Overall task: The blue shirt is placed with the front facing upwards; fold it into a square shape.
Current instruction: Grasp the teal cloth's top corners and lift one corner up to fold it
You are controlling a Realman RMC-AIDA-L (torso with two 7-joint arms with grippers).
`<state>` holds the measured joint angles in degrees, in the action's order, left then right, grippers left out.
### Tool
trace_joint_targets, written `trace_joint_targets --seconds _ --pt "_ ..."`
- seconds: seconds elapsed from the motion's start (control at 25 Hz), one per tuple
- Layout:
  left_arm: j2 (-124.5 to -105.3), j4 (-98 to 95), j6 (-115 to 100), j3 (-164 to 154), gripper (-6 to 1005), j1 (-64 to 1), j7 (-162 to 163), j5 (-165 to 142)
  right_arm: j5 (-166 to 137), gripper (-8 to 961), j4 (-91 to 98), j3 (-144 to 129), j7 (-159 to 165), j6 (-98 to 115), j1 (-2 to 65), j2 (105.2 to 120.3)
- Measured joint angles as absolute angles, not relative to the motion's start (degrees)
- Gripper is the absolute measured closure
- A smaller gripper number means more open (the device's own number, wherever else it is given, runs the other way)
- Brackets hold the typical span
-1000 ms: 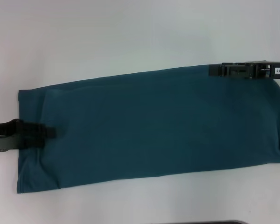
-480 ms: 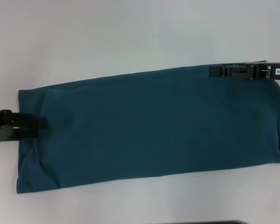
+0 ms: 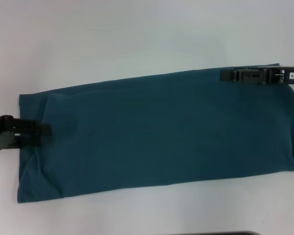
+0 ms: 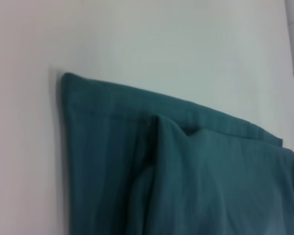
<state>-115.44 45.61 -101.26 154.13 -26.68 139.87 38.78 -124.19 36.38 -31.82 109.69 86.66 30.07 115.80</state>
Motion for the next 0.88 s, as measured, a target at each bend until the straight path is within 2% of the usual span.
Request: trace_joint_targets --seconds 0.36,0.68,0.88 --pt "-115.91 45.0 -98.8 154.1 433 -26.3 140.4 36.1 -124.2 58 36.4 -31.8 109.7 86.7 30.1 115.84" --pt "-113.23 46.7 -103.2 153.0 433 -27.5 138.4 38.1 -125.0 58 36.4 -31.9 109.8 87.1 30.1 115.70" --pt "-113.18 49.7 -102.7 147.8 434 -28.9 138.7 35.4 -126.2 58 36.5 -31.8 109.8 86.9 30.1 115.68"
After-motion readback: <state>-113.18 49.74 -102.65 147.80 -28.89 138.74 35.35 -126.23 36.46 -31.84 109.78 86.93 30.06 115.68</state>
